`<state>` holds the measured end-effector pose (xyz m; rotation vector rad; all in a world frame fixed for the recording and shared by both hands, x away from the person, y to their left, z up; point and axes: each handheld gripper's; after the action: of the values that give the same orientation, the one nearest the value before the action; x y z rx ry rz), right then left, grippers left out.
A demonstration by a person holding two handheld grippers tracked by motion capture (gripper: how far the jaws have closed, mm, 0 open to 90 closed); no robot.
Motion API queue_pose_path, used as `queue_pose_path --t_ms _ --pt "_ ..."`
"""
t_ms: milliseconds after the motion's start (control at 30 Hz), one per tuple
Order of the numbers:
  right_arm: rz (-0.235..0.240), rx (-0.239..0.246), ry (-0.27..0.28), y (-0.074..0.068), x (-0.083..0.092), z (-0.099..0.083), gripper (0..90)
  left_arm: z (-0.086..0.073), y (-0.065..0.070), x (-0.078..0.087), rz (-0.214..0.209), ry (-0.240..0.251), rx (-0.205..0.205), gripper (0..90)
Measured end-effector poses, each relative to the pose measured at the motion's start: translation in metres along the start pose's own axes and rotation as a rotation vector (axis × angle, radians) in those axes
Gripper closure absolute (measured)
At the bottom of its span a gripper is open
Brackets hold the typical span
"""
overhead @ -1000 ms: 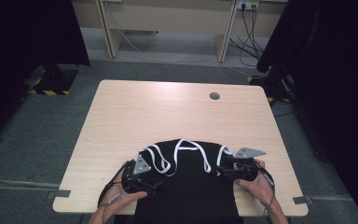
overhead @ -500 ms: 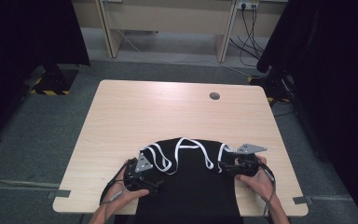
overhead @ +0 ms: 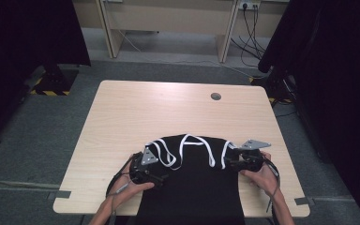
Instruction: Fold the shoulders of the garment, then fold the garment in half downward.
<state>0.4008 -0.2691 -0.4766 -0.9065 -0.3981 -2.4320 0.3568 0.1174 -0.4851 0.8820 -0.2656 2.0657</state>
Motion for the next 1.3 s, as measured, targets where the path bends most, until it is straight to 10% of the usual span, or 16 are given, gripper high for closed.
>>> queue_pose_path --t_ms 967,1300 --pt "0.007 -0.040 0.053 0.005 0.014 0.011 20.5 0.002 -0.004 0.002 -0.018 0.028 0.011 3.6" --pt "-0.001 -0.039 0.056 0.008 0.005 0.027 19.5 0.035 -0.014 0.021 -0.017 0.096 0.016 3.5"
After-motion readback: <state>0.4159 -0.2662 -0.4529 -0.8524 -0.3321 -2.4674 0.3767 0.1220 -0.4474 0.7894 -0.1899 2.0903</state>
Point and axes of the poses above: each handheld gripper's, and its own axes: x roughly backward along the jaws, z roughly out of its top, y roughly to its right, and after that the axes turned 9 degrees about -z, right-handed
